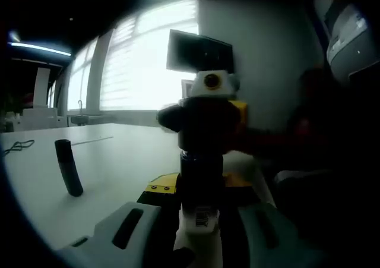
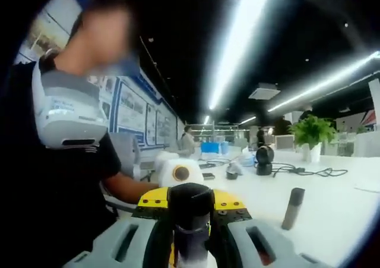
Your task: Pick up cosmetic bottle twist off cap place on table pick up cap screw tight cap place on table
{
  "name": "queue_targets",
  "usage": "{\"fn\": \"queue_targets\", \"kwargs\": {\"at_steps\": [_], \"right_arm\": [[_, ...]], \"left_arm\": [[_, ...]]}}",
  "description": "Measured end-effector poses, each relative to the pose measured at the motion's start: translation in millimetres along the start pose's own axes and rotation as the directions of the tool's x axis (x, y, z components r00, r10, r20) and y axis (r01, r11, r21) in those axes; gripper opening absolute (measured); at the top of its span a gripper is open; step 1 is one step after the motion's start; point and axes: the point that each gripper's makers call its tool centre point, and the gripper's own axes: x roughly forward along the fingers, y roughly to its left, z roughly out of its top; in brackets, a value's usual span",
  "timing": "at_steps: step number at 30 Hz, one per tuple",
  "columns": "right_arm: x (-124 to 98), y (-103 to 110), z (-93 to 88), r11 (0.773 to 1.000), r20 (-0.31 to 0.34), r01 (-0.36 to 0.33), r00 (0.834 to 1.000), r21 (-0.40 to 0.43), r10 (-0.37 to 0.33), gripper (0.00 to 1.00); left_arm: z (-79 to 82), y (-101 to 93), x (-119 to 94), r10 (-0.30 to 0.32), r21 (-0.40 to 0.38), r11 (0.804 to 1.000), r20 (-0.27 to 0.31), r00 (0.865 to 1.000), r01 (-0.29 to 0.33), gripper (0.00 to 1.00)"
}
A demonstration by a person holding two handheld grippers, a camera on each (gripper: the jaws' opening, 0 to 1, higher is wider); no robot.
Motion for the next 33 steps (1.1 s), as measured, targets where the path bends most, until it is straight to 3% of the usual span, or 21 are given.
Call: {"fn": "queue_targets", "kwargs": {"at_steps": [8, 27, 33], "right_arm": [[-0.7, -0.1, -0.2, 1.000, -0.003, -0.028, 1.000, -0.004, 0.028, 0.18], [-1.3, 0.9, -0.1, 1.000, -0.018, -0.005, 1.000, -0.007, 0.004, 0.19], [-1.5, -2.6, -0.9, 0.998, -0.023, 0.056, 0.998, 0.032, -0.056, 0.42]], "left_arm": [[-0.4, 3.0, -0.2, -0.002, 0.000, 1.000, 0.000, 1.000, 0.002, 0.14], [0.4, 1.2, -0.7, -0.003, 0.009, 1.000, 0.001, 1.000, 0.003, 0.14], [0.2, 0.9, -0.5, -0.001, 0.003, 1.000, 0.001, 1.000, 0.001, 0.14]]}}
